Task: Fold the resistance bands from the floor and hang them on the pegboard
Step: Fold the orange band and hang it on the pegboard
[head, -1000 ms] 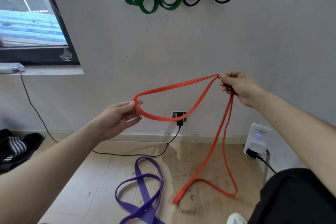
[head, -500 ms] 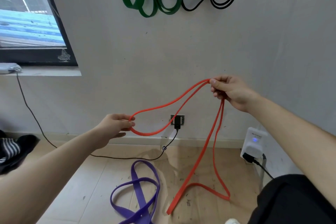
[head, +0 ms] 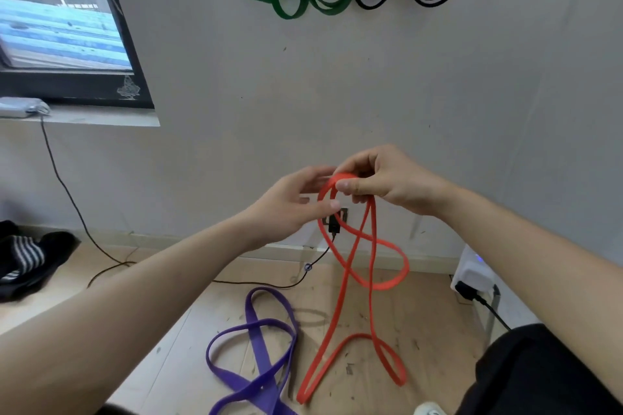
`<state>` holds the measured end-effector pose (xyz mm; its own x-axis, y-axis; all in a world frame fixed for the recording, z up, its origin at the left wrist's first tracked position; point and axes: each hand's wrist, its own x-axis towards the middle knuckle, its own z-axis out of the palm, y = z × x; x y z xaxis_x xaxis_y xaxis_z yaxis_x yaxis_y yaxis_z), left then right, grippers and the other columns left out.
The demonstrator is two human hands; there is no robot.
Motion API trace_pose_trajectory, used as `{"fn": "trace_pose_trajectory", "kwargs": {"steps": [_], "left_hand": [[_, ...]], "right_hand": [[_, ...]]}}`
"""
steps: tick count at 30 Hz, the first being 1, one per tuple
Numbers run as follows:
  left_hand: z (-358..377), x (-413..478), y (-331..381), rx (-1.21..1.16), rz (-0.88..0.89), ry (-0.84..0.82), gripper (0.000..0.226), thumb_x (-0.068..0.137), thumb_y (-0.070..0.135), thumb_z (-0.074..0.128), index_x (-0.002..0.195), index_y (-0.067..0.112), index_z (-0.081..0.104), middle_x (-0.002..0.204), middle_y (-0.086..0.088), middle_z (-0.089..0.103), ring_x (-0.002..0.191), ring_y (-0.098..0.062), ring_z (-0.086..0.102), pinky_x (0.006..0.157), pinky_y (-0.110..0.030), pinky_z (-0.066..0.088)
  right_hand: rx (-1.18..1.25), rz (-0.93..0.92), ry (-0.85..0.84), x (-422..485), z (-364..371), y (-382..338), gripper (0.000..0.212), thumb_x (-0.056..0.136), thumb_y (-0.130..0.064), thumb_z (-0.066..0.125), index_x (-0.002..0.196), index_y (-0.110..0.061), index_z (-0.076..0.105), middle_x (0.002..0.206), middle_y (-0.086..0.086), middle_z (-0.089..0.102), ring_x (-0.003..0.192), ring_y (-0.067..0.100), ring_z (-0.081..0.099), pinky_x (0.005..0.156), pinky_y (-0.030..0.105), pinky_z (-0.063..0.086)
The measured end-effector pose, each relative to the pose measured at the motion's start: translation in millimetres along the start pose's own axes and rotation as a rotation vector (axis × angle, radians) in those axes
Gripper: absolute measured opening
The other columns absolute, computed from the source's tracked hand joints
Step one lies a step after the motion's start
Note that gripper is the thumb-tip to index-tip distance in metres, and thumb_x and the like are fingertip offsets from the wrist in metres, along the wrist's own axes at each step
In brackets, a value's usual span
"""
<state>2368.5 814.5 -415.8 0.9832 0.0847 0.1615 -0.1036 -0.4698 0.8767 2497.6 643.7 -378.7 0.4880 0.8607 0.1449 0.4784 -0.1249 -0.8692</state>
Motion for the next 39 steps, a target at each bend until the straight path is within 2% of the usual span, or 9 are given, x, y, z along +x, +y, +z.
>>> {"fn": "trace_pose_trajectory", "kwargs": {"steps": [3,6,11,14,17,20,26,35,39], "left_hand": [[-1,1,7,-0.069,0.006,-0.052,0.038,0.096,0.011,0.069,0.133,0.008,0.060,0.117,-0.008,0.075,0.111,-0.016,0.071,0.097,-0.028,0.056],[-10,1,7,0.073,-0.011,0.037,0.020,0.094,0.017,0.072,0.112,0.008,0.073,0.097,-0.015,0.077,0.091,-0.020,0.074,0.089,-0.033,0.059],[-25,-3,8,0.020,-0.024,0.149,0.011,0.097,0.015,0.067,0.100,0.008,0.074,0.079,-0.008,0.062,0.070,-0.011,0.064,0.076,-0.026,0.060],[-38,-7,10,-0.081,-0.014,0.299,0.014,0.100,0.016,0.063,0.102,0.007,0.073,0.078,-0.004,0.057,0.067,-0.012,0.060,0.076,-0.028,0.059],[-54,-12,8,-0.212,-0.030,0.429,0.014,0.102,0.017,0.060,0.102,0.010,0.072,0.077,-0.002,0.056,0.069,-0.013,0.058,0.076,-0.028,0.057],[-66,-15,2,-0.315,-0.035,0.536,0.017,0.103,0.018,0.057,0.102,0.010,0.071,0.077,-0.003,0.054,0.070,-0.015,0.056,0.077,-0.030,0.055],[-84,-18,-9,-0.410,-0.081,0.678,0.019,0.105,0.020,0.055,0.109,0.009,0.069,0.083,0.000,0.060,0.075,-0.013,0.060,0.085,-0.032,0.056],[-97,-35,-46,-0.071,-0.327,0.419,0.024,0.083,0.011,0.081,0.105,0.012,0.072,0.095,-0.015,0.075,0.091,-0.023,0.070,0.089,-0.033,0.053],[-88,-38,-49,0.064,-0.403,0.162,0.019,0.084,0.013,0.080,0.103,0.012,0.075,0.100,-0.017,0.075,0.094,-0.023,0.071,0.100,-0.040,0.054]], "right_hand": [[0.022,-0.005,-0.033,2,6,0,0.014,0.087,-0.005,0.073,0.100,0.000,0.072,0.081,0.011,0.071,0.071,0.014,0.066,0.069,0.027,0.056],[0.036,0.005,-0.048,5,8,3,0.014,0.086,-0.005,0.073,0.100,-0.003,0.069,0.085,0.018,0.069,0.074,0.020,0.067,0.072,0.034,0.058],[0.111,0.089,-0.147,11,13,17,0.018,0.086,-0.002,0.072,0.099,-0.006,0.061,0.086,0.016,0.069,0.079,0.029,0.069,0.080,0.042,0.059],[0.074,0.139,-0.205,12,23,32,0.014,0.090,-0.006,0.070,0.101,-0.002,0.064,0.093,0.018,0.072,0.089,0.034,0.072,0.093,0.054,0.055],[0.086,0.197,-0.223,12,29,45,0.021,0.092,-0.010,0.067,0.106,0.005,0.064,0.093,0.019,0.074,0.094,0.034,0.073,0.093,0.051,0.056],[0.047,0.227,-0.275,13,35,58,0.007,0.090,-0.008,0.070,0.097,-0.005,0.070,0.089,0.012,0.074,0.091,0.027,0.073,0.092,0.044,0.057],[-0.079,0.292,-0.364,11,35,75,0.007,0.093,-0.010,0.067,0.097,-0.009,0.072,0.090,0.010,0.076,0.092,0.023,0.073,0.098,0.050,0.054],[0.050,0.124,-0.006,11,-4,36,0.017,0.099,-0.007,0.056,0.110,-0.004,0.069,0.080,0.007,0.063,0.077,0.016,0.062,0.082,0.033,0.052],[0.088,-0.048,0.154,18,-4,4,0.017,0.098,-0.002,0.055,0.109,-0.001,0.068,0.072,0.000,0.054,0.066,0.009,0.054,0.068,0.020,0.049]]}}
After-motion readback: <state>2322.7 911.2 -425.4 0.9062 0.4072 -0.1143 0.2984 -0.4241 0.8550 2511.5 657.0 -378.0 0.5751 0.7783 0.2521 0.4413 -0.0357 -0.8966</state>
